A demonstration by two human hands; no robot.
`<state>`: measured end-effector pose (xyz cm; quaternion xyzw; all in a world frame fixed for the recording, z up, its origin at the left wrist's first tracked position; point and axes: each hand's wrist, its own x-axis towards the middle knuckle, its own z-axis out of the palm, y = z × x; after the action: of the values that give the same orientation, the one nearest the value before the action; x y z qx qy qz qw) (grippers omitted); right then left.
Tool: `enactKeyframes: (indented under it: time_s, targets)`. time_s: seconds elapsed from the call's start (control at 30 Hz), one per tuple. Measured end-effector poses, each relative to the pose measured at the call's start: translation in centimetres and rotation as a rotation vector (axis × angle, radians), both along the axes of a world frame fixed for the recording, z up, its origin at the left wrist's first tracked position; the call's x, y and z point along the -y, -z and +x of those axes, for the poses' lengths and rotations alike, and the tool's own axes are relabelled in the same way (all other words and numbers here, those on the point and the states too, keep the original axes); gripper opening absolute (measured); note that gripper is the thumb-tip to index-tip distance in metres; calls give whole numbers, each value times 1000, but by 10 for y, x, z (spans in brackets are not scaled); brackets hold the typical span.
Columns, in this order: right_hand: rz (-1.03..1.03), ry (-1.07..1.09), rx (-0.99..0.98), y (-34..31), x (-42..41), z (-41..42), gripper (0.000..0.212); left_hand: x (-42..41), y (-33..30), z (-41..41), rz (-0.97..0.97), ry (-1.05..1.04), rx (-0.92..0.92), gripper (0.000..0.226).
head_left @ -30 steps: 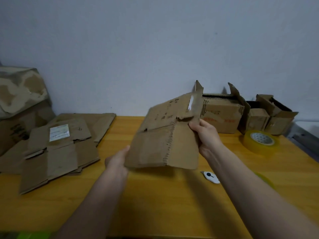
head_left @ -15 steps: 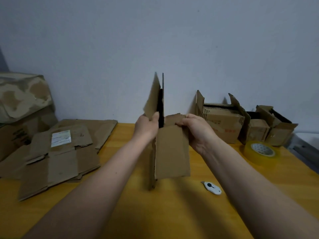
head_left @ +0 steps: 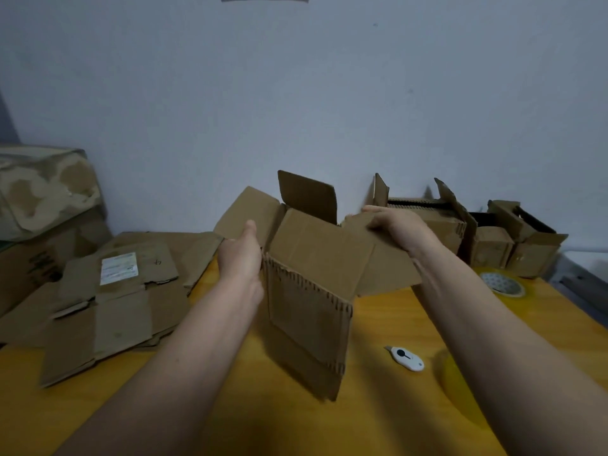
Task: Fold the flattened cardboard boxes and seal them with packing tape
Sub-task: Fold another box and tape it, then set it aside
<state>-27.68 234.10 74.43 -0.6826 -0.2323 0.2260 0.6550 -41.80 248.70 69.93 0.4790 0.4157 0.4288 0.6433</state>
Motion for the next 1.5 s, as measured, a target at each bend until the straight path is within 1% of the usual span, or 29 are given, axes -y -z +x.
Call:
enactKeyframes:
  time_s: [0.03,0.1,0.2,0.27,0.33,0.4,0.5,0.57,0.63,0.7,0.8,0.9,0.97,1.03,1.07,1.13,1.17,1.2,1.23,1.27,1.3,1.33,1.37,1.4,1.43,1.5]
  targets:
    - [-4,-20,-20,-1,1,1,37,2,0,-2,-7,11,5,25]
    - [-21,30,-18,1,3,7,45,0,2,-7,-20,30,5,23]
    - [-25,154,-36,13,4,20,51,-1,6,-13,-64,70,-1,21]
    - [-25,159,-101,26,1,26,53,-1,15,-11,-120,88,22,18]
    - [-57,141,-125,38,-4,27,50,-2,25,-7,-215,69,52,21]
    - [-69,122,-130,46,-11,28,51,-8,35,1,-257,26,49,25]
    - [-54,94,-175,51,-19,29,61,-14,48,15,-272,-37,-28,40]
    - [-76,24,-198,55,-20,28,64,-13,56,22,-275,-78,-84,44]
    - [-176,-57,-161,59,-17,25,60,-11,63,28,-235,-109,-117,45]
    - [-278,-98,-108,65,-14,24,50,-8,66,31,-219,-121,-120,43]
    - [-380,-56,-56,74,-11,33,41,-4,70,28,-248,-117,-105,43]
    - [-435,-14,-31,79,-9,44,41,3,81,14,-268,-136,-113,42]
    - [-444,2,3,80,-9,49,41,8,90,2,-300,-178,-70,40]
    - [-430,16,40,82,-13,51,45,7,97,-5,-325,-237,7,49]
    - [-408,29,60,85,-15,50,48,5,99,-8,-308,-264,2,57]
    - [-376,72,138,93,-20,48,53,1,100,-12,-179,-297,-137,79]
    - [-392,93,222,98,-22,48,53,0,99,-15,-39,-314,-263,89]
    - [-438,102,335,104,-24,48,52,1,95,-19,159,-326,-404,95]
    - [-509,109,467,108,-24,47,49,2,93,-22,398,-323,-533,96]
    - [-593,123,621,111,-22,44,47,2,90,-23,626,-271,-622,93]
    - [-651,134,793,112,-19,40,45,0,90,-23,784,-159,-649,90]
    - [-654,116,969,114,-15,36,42,0,88,-22,850,-15,-635,89]
    - [-616,53,1121,116,-12,33,41,-1,90,-20,862,115,-621,87]
    - [-571,-41,1221,118,-9,29,40,-2,92,-19,863,205,-619,83]
    - [-545,-140,1255,120,-7,26,38,-2,93,-19,848,250,-610,77]
    - [-568,-276,1208,125,-2,20,35,3,92,-20,835,263,-573,67]
